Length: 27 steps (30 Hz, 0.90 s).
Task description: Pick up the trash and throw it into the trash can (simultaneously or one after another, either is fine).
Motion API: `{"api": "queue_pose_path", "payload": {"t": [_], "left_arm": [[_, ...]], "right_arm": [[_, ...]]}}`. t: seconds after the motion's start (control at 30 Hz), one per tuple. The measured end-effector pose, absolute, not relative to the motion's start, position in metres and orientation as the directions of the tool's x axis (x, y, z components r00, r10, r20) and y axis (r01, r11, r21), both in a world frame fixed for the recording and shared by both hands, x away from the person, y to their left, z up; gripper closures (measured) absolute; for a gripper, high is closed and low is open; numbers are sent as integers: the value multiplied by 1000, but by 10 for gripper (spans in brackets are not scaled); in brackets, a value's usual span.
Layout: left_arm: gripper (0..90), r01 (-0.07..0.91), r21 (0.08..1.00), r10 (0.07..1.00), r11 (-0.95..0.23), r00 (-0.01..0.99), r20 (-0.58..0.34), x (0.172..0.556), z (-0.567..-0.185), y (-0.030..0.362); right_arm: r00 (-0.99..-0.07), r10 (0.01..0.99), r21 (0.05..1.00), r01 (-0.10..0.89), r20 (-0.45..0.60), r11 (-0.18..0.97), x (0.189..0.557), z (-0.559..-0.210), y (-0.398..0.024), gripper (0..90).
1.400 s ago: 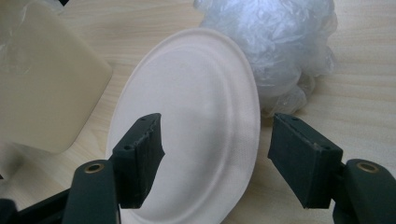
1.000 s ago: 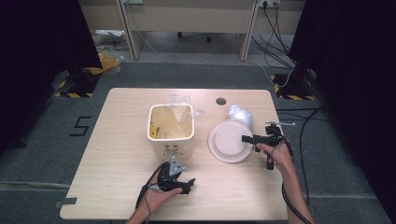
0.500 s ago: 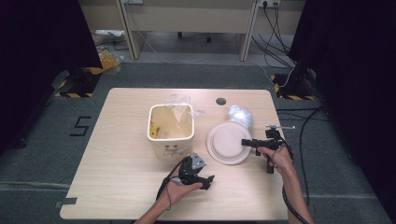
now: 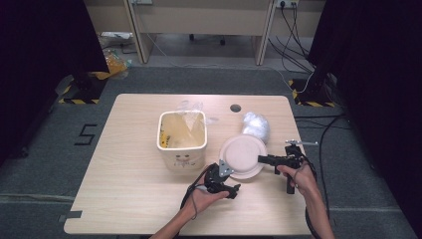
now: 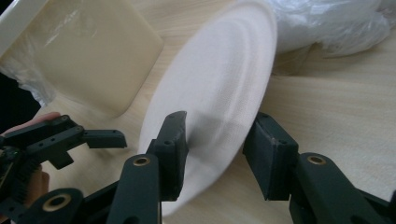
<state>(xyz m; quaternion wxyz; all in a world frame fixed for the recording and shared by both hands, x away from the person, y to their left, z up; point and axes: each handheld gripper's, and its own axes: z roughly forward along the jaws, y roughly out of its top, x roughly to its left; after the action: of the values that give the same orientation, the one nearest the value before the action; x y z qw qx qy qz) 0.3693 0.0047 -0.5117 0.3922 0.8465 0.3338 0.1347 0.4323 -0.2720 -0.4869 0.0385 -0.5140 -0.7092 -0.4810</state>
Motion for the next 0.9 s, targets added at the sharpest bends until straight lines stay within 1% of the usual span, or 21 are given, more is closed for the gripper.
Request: {"api": "queue_pose_path", "payload": {"t": [0.07,0.1,0.27,0.6,0.7,0.9], "left_arm": [[184,460,754,672,-469,740,-33,370,-512,4],[183,461,755,670,-467,741,-38,370,-512,2],[182,461,756,669,-464,742,-41,370,-512,-2],[182,450,763,662,-464,749,-39,366,-508,-3],[181,442,771,660,-459,751,-38,363,-504,0],[178,428,775,654,-464,756,-26,350,-499,13]], "right_arm": [[-475,688,649,761,548,9,431,-487,-272,606],[-486,680,659,752,549,5,429,-487,-271,631],[-507,651,672,741,565,-7,427,-485,-268,672],[-541,596,696,717,594,-43,422,-476,-265,839],[-553,572,701,712,606,-55,420,-472,-264,859],[-563,565,712,700,603,-61,419,-464,-264,868]]}}
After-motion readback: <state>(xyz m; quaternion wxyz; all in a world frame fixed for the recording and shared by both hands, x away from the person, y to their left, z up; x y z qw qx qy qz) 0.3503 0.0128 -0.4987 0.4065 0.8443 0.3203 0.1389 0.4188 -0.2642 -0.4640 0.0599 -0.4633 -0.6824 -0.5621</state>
